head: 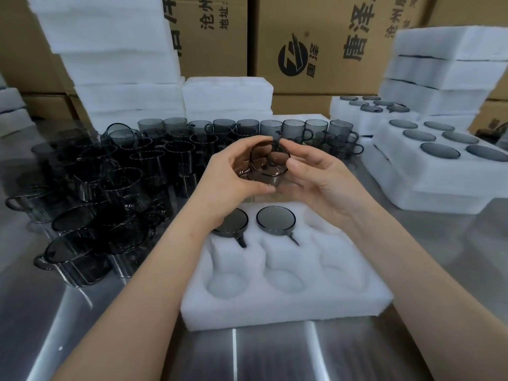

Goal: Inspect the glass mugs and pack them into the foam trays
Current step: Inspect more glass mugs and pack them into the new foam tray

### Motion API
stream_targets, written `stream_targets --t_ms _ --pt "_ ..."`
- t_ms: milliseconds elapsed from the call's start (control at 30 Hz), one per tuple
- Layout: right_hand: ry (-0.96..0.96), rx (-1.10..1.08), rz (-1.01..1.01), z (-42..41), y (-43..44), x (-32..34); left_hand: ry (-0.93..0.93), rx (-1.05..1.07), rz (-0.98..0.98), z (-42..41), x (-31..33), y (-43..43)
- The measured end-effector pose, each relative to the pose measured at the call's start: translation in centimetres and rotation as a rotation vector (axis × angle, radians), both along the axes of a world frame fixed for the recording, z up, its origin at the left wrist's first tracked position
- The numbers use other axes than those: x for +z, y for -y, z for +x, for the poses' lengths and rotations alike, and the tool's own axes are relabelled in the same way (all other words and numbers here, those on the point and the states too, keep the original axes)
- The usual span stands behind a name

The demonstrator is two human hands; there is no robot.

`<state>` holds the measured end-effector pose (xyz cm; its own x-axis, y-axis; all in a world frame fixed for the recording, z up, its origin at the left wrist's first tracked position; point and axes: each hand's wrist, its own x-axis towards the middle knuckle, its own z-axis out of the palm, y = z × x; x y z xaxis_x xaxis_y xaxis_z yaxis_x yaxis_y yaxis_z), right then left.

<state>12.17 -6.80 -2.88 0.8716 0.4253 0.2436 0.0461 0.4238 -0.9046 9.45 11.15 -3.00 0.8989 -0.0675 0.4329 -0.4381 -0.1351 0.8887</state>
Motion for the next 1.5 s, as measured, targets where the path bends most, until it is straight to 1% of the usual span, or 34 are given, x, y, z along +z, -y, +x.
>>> stream_targets --t_ms 67,200,300,400,533,733,867,1033,1133,1233,1367,1433,1500 --pt "-0.04 -0.001 0.01 0.0 0.2 0.0 0.006 -0.014 0.016 -0.1 0.1 0.0" --pt "-0.084 -0.033 0.009 0.0 0.4 0.1 0.051 -0.015 0.122 -0.4 0.4 0.4" --pt "-0.057 -0.069 -0.026 -0.1 0.3 0.2 0.072 -0.008 0.173 -0.6 0.5 0.6" --pt "-0.036 -0.12 -0.073 -0.3 0.1 0.2 0.113 0.002 0.269 -0.9 0.6 0.8" --pt "0.023 -0.187 -0.157 -0.5 -0.2 0.1 0.15 0.014 0.374 -1.4 0.7 1.1" --pt "0.234 -0.288 -0.312 -0.8 -0.6 -0.2 0.189 0.027 0.438 -1.7 0.6 1.3" --pt "0.3 -0.273 -0.373 -0.9 -0.4 -0.2 0.176 0.032 0.404 -1.5 0.6 1.2" --pt "0.333 -0.254 -0.403 -1.1 -0.2 -0.4 0.114 0.016 0.263 -1.0 0.5 0.7" --pt "0.347 -0.244 -0.362 -1.1 -0.2 -0.3 0.075 0.009 0.162 -0.8 0.4 0.3" --pt "0.299 -0.147 -0.253 -0.9 0.1 -0.1 0.058 -0.009 0.096 -0.6 0.3 0.0" --pt "0.225 0.025 -0.13 -0.7 0.6 0.2 0.054 -0.049 0.059 -0.4 0.2 -0.2" --pt "0.164 0.016 -0.087 -0.7 0.7 0.1 0.052 -0.057 0.068 -0.4 0.1 -0.1" --pt "0.101 -0.045 -0.072 -0.6 0.6 0.2 0.072 -0.052 0.108 -0.6 0.3 0.1"
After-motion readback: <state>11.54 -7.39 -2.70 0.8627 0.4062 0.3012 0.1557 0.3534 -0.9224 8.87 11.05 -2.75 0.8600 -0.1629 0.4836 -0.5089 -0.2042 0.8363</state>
